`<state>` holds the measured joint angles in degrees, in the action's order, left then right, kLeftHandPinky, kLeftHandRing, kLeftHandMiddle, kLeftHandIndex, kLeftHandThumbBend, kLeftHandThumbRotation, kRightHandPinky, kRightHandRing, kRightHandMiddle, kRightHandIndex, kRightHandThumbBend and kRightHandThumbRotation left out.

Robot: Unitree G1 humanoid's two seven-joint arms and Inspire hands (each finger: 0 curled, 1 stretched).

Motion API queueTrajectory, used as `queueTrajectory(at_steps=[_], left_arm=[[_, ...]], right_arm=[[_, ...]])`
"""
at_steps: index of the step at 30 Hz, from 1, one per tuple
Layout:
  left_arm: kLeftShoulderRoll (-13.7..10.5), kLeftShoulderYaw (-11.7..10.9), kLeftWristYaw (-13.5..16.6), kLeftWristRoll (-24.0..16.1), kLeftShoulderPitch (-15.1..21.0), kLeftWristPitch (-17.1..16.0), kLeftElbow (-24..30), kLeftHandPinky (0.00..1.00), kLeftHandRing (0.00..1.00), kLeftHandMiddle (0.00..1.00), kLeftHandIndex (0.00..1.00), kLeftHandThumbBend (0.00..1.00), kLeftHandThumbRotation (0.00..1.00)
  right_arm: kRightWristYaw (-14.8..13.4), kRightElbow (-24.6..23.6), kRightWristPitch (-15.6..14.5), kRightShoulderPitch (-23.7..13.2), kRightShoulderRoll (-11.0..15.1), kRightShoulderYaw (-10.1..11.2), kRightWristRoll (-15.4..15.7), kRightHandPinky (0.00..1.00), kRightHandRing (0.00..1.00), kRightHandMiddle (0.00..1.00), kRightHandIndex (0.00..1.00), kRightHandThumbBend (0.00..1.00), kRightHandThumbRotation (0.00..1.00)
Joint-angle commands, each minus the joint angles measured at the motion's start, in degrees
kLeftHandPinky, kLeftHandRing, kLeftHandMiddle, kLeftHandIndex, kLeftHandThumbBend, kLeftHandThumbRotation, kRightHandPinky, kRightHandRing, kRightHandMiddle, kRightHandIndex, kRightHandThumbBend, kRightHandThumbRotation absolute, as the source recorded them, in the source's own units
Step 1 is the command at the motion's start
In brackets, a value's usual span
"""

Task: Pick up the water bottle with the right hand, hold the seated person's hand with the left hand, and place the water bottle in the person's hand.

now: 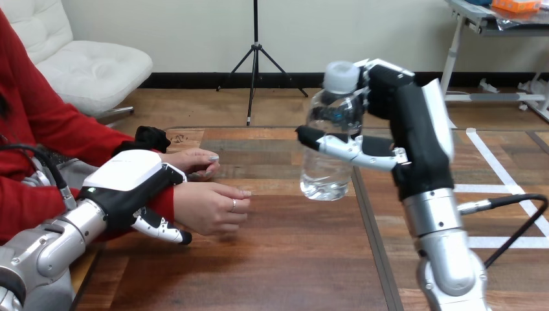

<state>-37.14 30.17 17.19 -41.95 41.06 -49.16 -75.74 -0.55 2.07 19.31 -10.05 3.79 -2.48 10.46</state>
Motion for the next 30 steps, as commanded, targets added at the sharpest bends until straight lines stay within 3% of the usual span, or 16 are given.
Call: queueTrajectory(at_steps=[1, 23, 30], left_arm=[[1.9, -1.4, 2.8, 1.2, 2.3, -2.7, 3.1, 0.36, 0.43, 0.49, 0.5, 0.77, 0.32], [2.8, -2.7, 2.8, 3.5, 1.8, -6.3, 5.6, 0.35, 0.42, 0.49, 0.5, 0.78, 0.29], [3.3, -3.6, 0.9, 4.4, 1.3, -6.9, 7.2, 0.35, 0.42, 0.49, 0.5, 0.79, 0.28]], right_arm=[[-1.3, 0.6, 3.0, -5.9, -1.3, -0.8, 0.1, 0.31, 0.37, 0.52, 0.51, 0.83, 0.0], [-2.2, 7.7, 7.8, -6.2, -4.0, -3.2, 0.4, 0.32, 0.38, 0.53, 0.51, 0.85, 0.0], [-2.5, 10.2, 10.1, -6.5, -4.4, -3.9, 0.2, 0.32, 0.38, 0.53, 0.51, 0.85, 0.0]])
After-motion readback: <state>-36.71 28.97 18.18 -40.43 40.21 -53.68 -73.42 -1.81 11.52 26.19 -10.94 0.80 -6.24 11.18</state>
